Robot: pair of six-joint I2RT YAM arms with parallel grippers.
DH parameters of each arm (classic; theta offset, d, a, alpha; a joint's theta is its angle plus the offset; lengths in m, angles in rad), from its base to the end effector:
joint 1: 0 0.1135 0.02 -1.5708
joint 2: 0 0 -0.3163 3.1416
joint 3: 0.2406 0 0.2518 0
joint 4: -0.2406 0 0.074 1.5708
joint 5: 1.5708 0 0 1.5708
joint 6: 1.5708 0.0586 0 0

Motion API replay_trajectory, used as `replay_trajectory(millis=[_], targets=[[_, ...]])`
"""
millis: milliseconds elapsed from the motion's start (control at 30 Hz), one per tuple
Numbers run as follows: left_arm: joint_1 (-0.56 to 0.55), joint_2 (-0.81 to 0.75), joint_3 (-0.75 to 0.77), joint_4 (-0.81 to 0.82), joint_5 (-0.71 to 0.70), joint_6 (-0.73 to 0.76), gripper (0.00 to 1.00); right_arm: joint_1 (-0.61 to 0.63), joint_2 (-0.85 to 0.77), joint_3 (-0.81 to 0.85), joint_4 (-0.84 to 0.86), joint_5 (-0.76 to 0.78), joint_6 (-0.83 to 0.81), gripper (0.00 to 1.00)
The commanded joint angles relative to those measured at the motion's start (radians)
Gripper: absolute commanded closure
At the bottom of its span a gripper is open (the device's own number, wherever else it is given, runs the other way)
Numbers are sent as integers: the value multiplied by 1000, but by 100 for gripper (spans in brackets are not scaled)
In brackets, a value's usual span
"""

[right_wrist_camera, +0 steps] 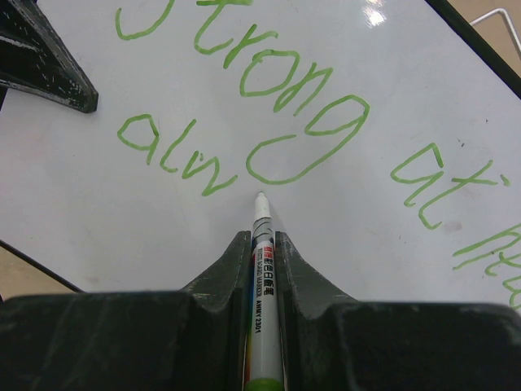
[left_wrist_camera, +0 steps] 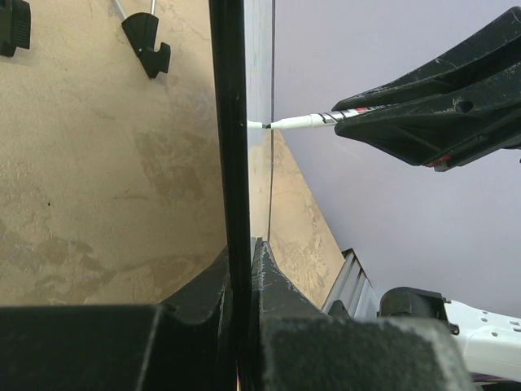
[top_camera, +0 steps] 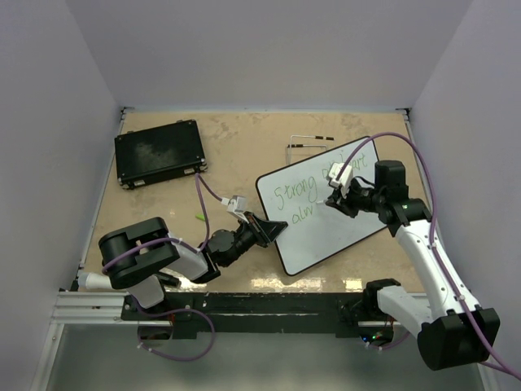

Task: Write a sentence on the whiteboard

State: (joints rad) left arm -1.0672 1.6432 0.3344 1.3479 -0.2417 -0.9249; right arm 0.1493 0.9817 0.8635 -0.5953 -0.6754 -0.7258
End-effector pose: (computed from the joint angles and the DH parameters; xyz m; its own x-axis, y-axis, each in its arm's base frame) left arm 0.1546 -0.2516 0.2134 -0.5756 -0.5620 -0.5940 0.4575 0.3808 -0.8036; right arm 0.1772 0.0637 0.3289 -0.0968 -0.5384 -0.8371 -0.8660 0.4601 -0.1958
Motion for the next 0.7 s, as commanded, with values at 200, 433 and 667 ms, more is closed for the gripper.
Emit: replay_trajectory(millis=[200, 433, 667], targets=[[-5, 26, 11, 151, 41, 110, 100, 16, 15, 5, 22, -42, -7, 100], [-7, 24, 14, 148, 41, 112, 100, 24, 23, 15, -20, -59, -47, 100], [-5, 21, 14, 145, 39, 113, 100, 26, 31, 28, -86, -56, -107, 100]])
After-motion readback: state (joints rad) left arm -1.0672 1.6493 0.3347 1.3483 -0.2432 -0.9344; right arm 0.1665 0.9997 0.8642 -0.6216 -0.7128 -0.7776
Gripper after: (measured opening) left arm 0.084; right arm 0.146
